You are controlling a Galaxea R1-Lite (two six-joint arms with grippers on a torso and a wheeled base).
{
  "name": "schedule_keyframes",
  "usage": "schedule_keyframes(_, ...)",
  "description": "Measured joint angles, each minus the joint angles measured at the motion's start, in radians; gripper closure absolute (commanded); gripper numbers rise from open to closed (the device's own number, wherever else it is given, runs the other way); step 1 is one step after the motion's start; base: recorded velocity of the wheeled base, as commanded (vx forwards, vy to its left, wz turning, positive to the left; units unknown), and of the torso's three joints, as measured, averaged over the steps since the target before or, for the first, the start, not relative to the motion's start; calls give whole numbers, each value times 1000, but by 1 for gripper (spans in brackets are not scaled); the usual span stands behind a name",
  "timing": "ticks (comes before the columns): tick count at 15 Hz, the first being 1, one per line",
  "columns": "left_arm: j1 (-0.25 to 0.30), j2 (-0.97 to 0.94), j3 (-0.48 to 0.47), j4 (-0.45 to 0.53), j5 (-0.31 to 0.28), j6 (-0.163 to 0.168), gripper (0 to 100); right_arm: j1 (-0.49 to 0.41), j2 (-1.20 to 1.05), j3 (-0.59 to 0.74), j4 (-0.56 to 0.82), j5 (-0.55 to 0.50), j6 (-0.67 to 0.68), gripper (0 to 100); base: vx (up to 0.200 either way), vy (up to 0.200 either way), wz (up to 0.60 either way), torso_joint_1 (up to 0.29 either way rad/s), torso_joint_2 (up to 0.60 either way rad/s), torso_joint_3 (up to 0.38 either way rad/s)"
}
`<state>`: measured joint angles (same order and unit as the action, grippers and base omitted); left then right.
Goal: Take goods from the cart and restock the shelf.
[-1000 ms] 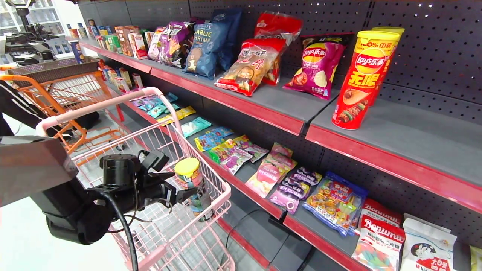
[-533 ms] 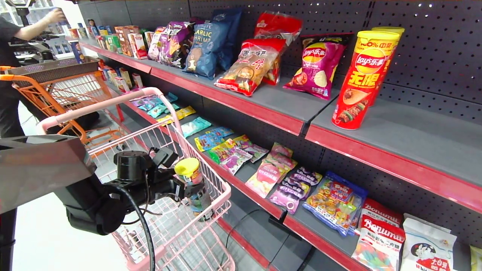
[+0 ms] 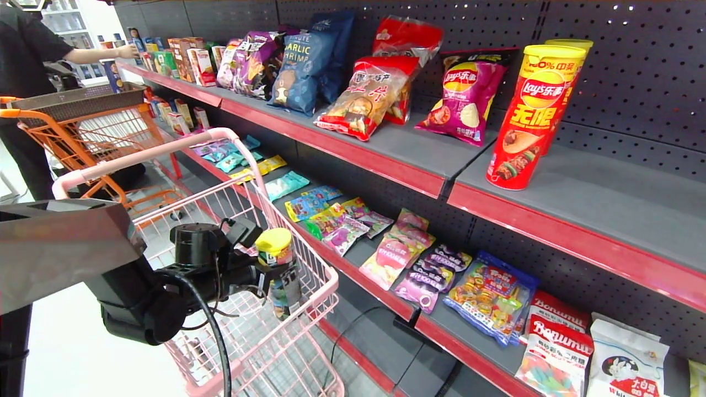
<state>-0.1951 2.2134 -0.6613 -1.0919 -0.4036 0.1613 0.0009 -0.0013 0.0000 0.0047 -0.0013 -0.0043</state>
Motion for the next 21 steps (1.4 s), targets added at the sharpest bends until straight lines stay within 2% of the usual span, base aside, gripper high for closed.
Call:
schedule_keyframes(2, 13, -63, -2, 23, 7, -6, 100, 0, 0, 0, 0, 0, 1, 0, 0, 0, 0, 0, 0, 0)
schedule_keyframes(4, 36, -170, -17, 150, 9, -17, 100, 0, 0, 0, 0, 0, 1, 0, 0, 0, 0, 0, 0, 0)
schedule_keyframes(6, 64, -355, -53, 363, 9, -29, 100, 0, 0, 0, 0, 0, 1, 0, 0, 0, 0, 0, 0, 0)
schedule_keyframes(11, 136, -993, -113, 914, -2, -51, 100, 0, 0, 0, 0, 0, 1, 0, 0, 0, 0, 0, 0, 0)
schedule_keyframes(12, 147, -1112, -109, 1012, 6, -53, 100, 0, 0, 0, 0, 0, 1, 0, 0, 0, 0, 0, 0, 0)
schedule_keyframes(13, 170, -1221, -92, 1099, 59, -53, 100, 0, 0, 0, 0, 0, 1, 0, 0, 0, 0, 0, 0, 0)
schedule_keyframes(14, 209, -1300, -58, 1099, 123, -54, 100, 0, 0, 0, 0, 0, 1, 0, 0, 0, 0, 0, 0, 0)
schedule_keyframes(15, 240, -1367, 1, 1054, 156, -54, 100, 0, 0, 0, 0, 0, 1, 0, 0, 0, 0, 0, 0, 0)
schedule_keyframes(17, 269, -1506, 111, 1008, 164, -51, 100, 0, 0, 0, 0, 0, 1, 0, 0, 0, 0, 0, 0, 0)
schedule_keyframes(19, 267, -1656, 151, 1102, 133, -49, 100, 0, 0, 0, 0, 0, 1, 0, 0, 0, 0, 95, -298, -173)
schedule_keyframes(20, 264, -1714, 149, 1187, 133, -48, 100, 0, 0, 0, 0, 0, 1, 0, 0, 0, 0, 163, -456, -286)
schedule_keyframes(21, 265, -1756, 133, 1212, 159, -47, 100, 0, 0, 0, 0, 0, 1, 0, 0, 0, 0, 198, -510, -305)
